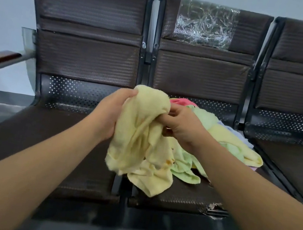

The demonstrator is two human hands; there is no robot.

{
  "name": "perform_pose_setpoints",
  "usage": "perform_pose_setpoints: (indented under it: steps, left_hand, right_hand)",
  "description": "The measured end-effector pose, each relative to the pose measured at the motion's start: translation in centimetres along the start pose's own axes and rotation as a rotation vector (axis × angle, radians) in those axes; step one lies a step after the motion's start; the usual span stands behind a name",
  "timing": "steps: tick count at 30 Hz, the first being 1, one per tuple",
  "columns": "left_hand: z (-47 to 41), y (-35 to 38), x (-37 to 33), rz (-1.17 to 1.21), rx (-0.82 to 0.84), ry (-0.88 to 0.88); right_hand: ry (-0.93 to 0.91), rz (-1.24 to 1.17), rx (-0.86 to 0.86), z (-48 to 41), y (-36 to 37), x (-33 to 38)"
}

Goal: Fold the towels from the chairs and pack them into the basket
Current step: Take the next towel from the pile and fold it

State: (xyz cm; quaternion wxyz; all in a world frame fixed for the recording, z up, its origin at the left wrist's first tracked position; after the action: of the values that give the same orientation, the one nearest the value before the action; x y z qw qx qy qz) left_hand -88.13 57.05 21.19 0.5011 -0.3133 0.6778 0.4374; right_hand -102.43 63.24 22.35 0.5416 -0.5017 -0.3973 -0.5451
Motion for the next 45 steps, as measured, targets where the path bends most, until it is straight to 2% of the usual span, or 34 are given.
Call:
perform_pose_setpoints:
  steps: [3,5,11,15,17,19,22,24,27,30,33,35,39,42,45]
  left_hand:
    - [2.6,0.1,0.4,-0.104,0.298,-0.044]
    - [4.1,-0.2,0.6,-0.113,0.348,-0.051]
    - [5.8,-5.6,0.1,0.122,-0.015,-0.118]
    - [6.8,-8.3,-0.6,0.220,-0.101,-0.187]
    - [6.9,-9.4,-1.3,0.236,-0.135,-0.169]
    - [7.0,-10.4,-1.6,0.237,-0.158,-0.165]
    - [6.8,-12.2,-1.9,0.234,-0.220,-0.146]
    - [6.7,-13.3,-2.0,0.357,-0.252,-0.136]
    - [6.2,-13.8,-2.5,0.423,-0.191,-0.072]
    - [6.3,-14.0,-0.9,0.100,-0.102,-0.061]
    - [7.9,-11.4,1.3,-0.121,0.174,-0.136]
    - [8.4,-10.5,1.1,-0.148,0.194,-0.124]
    - [7.4,-13.1,-0.5,-0.111,-0.101,-0.038]
    - [7.1,-14.0,-1.3,0.003,-0.201,0.007]
    - [7.4,-14.0,-2.2,-0.248,-0.160,0.067]
  right_hand:
    - [-0.069,0.021,0.022,0.0,2.0,3.6]
    - [-0.096,0.076,0.016,0.0,3.5,5.1]
    - [-0.063,0.009,0.026,-0.1,6.9,3.0]
    - [-0.012,0.201,0.063,-0.3,8.9,1.5]
    - [0.043,0.337,0.147,-0.3,10.5,0.0]
    - [0.124,0.328,0.247,-0.1,12.3,-1.6]
    - [0.153,0.076,0.326,0.1,14.1,-1.8]
    - [0.188,-0.184,0.344,-0.6,14.8,-1.6]
    - [0.238,-0.512,0.292,-2.1,15.4,-1.1]
    - [0.281,-0.712,0.193,-3.0,15.3,-0.4]
    - [0.322,-0.798,0.192,-3.3,16.2,-0.5]
    - [0.340,-0.719,0.189,-3.7,16.6,-1.1]
    - [0.303,-0.386,0.026,-4.3,15.1,-1.5]
    - [0.351,-0.363,0.134,-3.8,16.2,-1.8]
    - [0.370,-0.251,0.199,-3.2,17.7,-1.9]
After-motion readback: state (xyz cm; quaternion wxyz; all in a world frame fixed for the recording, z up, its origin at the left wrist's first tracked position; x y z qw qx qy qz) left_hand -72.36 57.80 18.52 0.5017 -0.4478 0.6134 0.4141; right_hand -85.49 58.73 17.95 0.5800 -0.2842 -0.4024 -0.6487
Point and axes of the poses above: each hand's wrist, its own z-axis away from the middle knuckle, its own y-axis out of the palm, x = y × z, the point moved 9 cm from there along -z, towards the middle knuckle, and after that the axes turned 13 degrees about y, right-handed, at the moved point
